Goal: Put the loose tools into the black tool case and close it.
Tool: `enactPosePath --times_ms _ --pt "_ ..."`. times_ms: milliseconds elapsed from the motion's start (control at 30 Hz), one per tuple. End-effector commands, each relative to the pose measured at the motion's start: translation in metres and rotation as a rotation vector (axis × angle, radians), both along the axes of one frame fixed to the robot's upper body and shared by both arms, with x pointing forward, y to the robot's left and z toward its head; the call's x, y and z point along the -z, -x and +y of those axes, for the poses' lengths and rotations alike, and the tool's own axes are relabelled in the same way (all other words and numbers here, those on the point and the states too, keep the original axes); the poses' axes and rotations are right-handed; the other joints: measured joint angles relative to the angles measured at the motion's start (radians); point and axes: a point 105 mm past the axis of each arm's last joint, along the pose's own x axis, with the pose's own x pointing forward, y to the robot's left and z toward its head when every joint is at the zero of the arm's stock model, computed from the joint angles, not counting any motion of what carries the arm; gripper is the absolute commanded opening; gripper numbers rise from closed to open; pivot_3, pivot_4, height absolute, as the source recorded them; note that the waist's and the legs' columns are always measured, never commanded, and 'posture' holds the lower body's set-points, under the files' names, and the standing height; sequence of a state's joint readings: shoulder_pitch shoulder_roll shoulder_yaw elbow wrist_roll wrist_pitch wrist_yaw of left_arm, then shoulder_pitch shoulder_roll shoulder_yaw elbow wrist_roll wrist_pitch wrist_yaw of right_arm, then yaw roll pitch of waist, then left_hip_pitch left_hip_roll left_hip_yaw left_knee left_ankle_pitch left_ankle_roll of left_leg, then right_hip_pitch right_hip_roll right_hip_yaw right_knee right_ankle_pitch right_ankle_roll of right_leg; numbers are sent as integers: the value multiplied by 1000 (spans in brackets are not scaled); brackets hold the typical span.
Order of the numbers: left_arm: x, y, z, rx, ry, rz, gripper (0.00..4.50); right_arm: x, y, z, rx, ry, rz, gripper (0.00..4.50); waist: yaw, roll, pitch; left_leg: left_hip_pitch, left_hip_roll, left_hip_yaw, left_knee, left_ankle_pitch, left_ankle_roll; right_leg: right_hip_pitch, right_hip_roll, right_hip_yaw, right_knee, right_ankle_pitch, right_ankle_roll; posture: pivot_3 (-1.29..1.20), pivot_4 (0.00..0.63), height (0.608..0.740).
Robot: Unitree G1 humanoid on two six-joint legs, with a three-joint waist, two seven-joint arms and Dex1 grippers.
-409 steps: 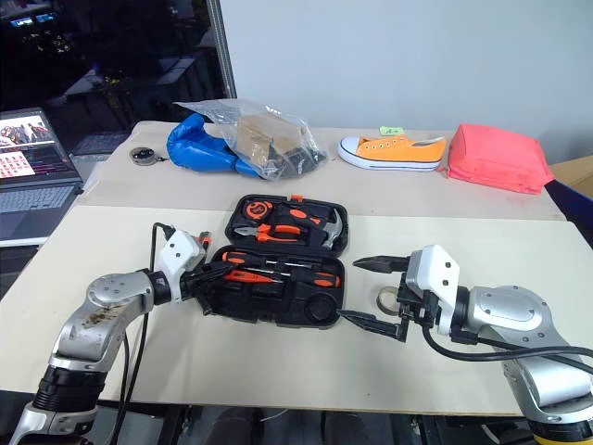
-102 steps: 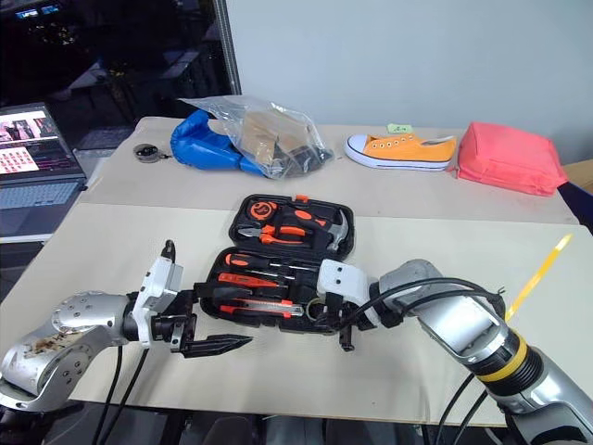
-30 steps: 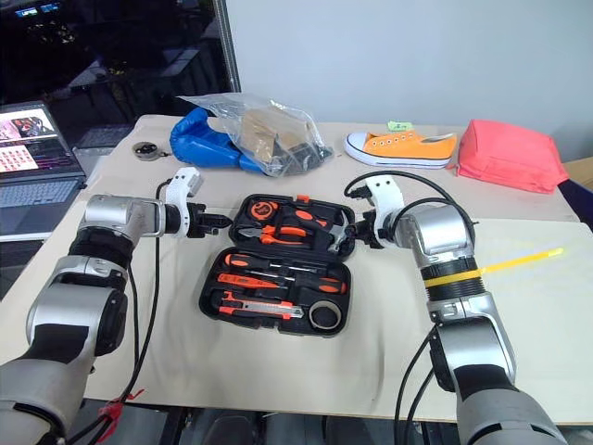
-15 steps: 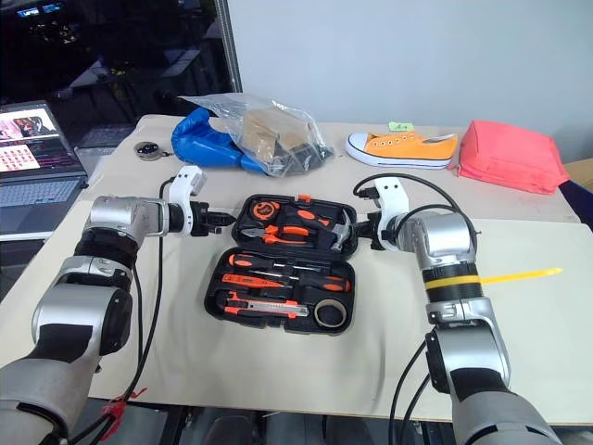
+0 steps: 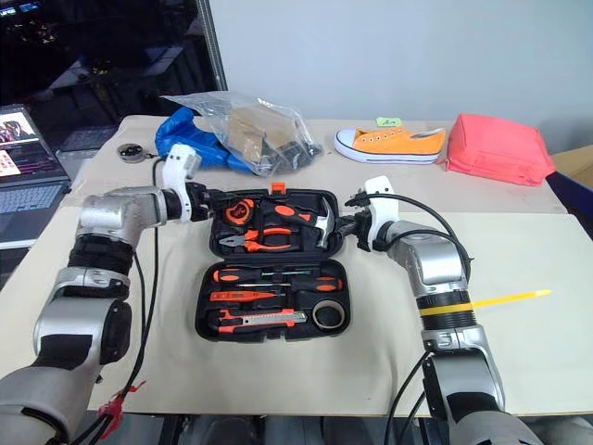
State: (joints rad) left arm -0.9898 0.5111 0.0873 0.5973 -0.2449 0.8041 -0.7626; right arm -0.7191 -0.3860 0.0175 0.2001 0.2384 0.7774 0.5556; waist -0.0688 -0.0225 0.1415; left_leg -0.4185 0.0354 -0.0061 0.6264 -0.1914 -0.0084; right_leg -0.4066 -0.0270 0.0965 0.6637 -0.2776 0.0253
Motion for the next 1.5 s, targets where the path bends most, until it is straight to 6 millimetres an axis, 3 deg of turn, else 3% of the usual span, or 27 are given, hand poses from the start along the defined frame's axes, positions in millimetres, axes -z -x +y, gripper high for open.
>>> enactPosePath --times_ms 33,167,367,467,733,867,1067,1133,1267,1400,1500 --pt "-13 20 14 -49 40 2 3659 -18 -3 0 8 -12 -69 0 -1 0 0 0 0 0 0 0 0 0 0 0 0 0 0 0 150 740" --pt "4 32 16 -85 31 50 3659 -19 -4 4 5 -25 -72 0 4 0 0 1 0 -1 0 0 0 0 0 -1 1 0 0 0 150 740" --pt "29 35 13 -111 -1 82 3659 -23 -3 7 -8 -39 -89 0 7 0 0 3 -1 -1 1 1 -2 1 0 0 0 0 0 0 150 740" --pt "35 31 8 -111 2 85 2971 -24 -3 9 -16 -42 -95 0 7 0 0 4 0 -1 1 2 -2 1 0 0 0 0 0 0 150 740" --pt "34 21 9 -89 -15 47 75 -28 -4 9 -5 -59 -124 0 8 0 0 3 -1 -1 0 2 -3 1 0 0 -1 0 0 0 150 740" --pt "31 13 16 -82 -38 23 28 -32 -8 8 16 -75 -144 0 7 0 0 3 -1 -1 1 2 -3 1 0 0 0 0 0 0 150 740" --pt "18 -1 4 -2 -71 -70 28 -40 -15 7 48 -104 -191 0 6 0 0 4 -1 -1 0 3 -5 1 0 0 0 0 0 0 150 740" --pt "2 -6 -3 32 -103 -198 28 -48 -17 6 57 -129 -248 0 6 0 0 3 -1 -1 0 3 -5 1 0 0 0 0 0 0 150 740" --pt "-25 10 -18 173 -149 -414 28 -73 6 12 -87 -180 -484 0 9 0 1 0 -1 -1 0 3 -5 -1 0 0 0 0 0 0 150 740" --pt "-18 33 -17 224 -235 -480 28 -71 31 9 -135 -186 -561 0 9 0 1 -3 0 -1 -2 3 -5 -2 -1 0 0 0 0 0 150 740" --pt "-12 47 -11 207 -225 -489 28 -57 57 11 -204 -106 -614 0 19 0 1 -5 0 -1 -2 0 -3 -4 -1 -1 -1 0 0 0 150 740"
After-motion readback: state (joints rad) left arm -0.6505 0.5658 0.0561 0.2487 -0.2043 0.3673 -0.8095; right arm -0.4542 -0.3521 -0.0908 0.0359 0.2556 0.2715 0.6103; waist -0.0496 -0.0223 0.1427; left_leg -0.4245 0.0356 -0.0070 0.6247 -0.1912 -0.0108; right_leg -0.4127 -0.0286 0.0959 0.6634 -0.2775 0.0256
